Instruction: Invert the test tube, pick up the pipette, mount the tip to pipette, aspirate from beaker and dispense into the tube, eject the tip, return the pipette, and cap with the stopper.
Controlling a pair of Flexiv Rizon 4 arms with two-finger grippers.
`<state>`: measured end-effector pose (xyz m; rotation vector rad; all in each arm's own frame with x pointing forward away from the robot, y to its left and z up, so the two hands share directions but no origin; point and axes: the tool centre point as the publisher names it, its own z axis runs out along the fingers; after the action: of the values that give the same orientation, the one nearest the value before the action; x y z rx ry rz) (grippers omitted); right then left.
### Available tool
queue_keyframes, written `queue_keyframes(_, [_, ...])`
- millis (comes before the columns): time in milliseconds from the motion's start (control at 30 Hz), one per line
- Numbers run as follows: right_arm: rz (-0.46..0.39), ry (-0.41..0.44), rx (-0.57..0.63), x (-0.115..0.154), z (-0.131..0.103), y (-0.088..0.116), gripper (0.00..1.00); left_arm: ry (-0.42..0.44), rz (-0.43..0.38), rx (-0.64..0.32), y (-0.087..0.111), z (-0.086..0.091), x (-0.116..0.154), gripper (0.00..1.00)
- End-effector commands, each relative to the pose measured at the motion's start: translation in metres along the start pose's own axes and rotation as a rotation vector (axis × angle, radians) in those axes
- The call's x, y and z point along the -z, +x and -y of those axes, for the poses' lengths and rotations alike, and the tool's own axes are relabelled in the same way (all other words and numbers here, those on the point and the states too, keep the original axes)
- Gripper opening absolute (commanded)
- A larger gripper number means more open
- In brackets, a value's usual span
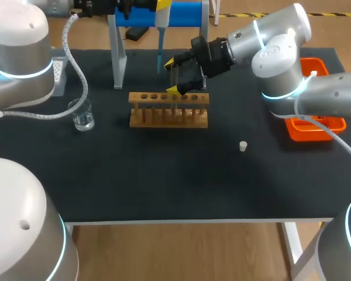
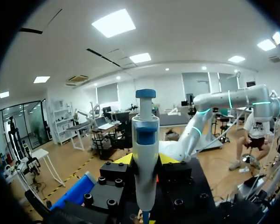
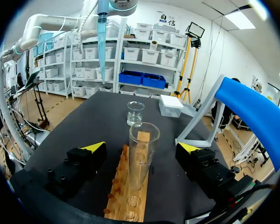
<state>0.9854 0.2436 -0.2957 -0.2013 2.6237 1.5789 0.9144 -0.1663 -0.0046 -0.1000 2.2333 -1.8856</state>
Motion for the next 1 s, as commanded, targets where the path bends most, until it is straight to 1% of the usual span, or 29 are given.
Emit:
queue_keyframes(33, [0.0,0.001,0.0,0.001,0.0,0.0,1.0,0.0,-0.002,0.003,-0.002,0.001,0.0,0.0])
queue_keyframes(167, [0.0,0.001,0.0,0.001,0.0,0.0,1.0,0.01,-0.001,-0.002,-0.006,0.006,-0.005,0.0])
queue_keyframes(200, [0.0,0.001,0.0,0.001,0.0,0.0,1.0,0.026,-0.003,-0.003,-0.007,0.007,-0.007,0.0])
queue_keyframes(300, [0.0,0.001,0.0,0.001,0.0,0.0,1.0,0.027,-0.005,-0.002,-0.008,0.01,-0.013,0.0])
queue_keyframes(600, [0.0,0.001,0.0,0.001,0.0,0.0,1.0,0.048,-0.022,0.009,-0.014,0.009,-0.033,0.0])
queue_keyframes(867, [0.0,0.001,0.0,0.001,0.0,0.0,1.0,0.062,-0.034,-0.001,-0.021,0.008,-0.041,0.0])
queue_keyframes(1000, [0.0,0.001,0.0,0.001,0.0,0.0,1.0,0.067,-0.039,0.0,-0.024,0.004,-0.044,0.0])
